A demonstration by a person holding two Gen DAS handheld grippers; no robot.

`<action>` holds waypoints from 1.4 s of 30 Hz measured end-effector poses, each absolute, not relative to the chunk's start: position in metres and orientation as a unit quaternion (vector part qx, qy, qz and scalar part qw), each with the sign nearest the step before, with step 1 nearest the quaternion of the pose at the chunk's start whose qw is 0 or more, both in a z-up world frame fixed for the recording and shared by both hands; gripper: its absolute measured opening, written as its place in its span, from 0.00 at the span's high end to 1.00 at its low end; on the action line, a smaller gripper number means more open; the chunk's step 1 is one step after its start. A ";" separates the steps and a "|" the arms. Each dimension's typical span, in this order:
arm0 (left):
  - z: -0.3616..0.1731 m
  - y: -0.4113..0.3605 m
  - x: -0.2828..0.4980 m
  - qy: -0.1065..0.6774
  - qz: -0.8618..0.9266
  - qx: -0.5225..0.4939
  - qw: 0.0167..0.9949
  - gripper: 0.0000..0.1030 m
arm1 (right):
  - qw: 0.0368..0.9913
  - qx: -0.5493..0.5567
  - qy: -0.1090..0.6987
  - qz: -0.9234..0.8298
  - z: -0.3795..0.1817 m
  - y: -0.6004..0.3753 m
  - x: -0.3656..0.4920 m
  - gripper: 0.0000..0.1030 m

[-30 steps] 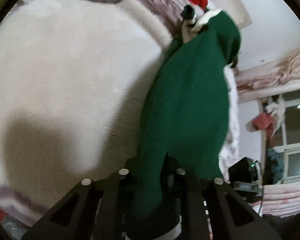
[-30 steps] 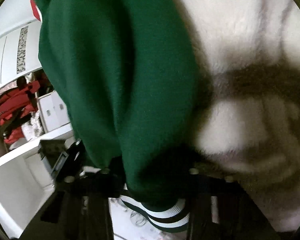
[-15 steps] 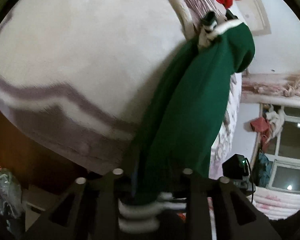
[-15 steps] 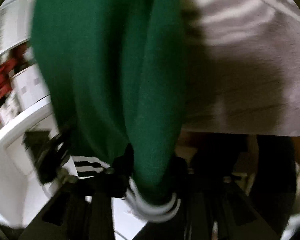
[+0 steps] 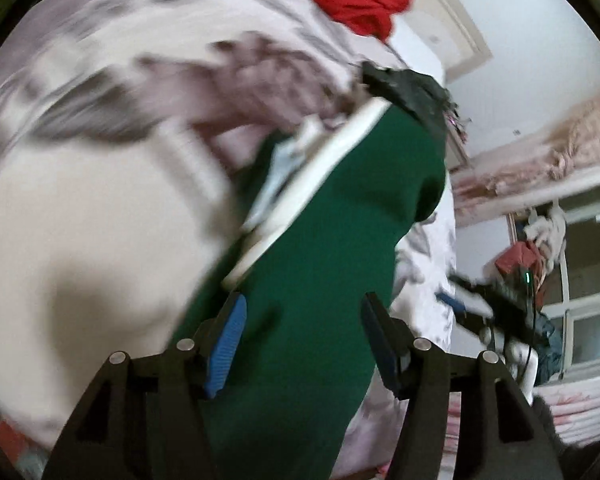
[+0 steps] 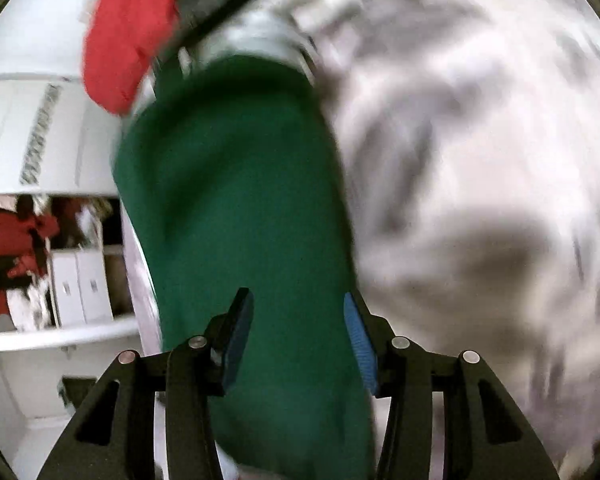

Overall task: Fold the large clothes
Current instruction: 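Press the folded jacket edge flat with both grippers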

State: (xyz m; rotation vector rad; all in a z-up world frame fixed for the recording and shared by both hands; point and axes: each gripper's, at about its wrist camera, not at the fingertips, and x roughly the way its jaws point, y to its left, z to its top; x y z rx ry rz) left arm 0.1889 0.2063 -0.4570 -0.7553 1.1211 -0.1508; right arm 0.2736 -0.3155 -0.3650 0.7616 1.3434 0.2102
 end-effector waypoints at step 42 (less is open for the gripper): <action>-0.589 0.236 0.275 0.518 -0.081 -0.563 0.639 0.93 | 0.602 0.433 0.664 0.100 -0.528 -0.347 0.426 0.46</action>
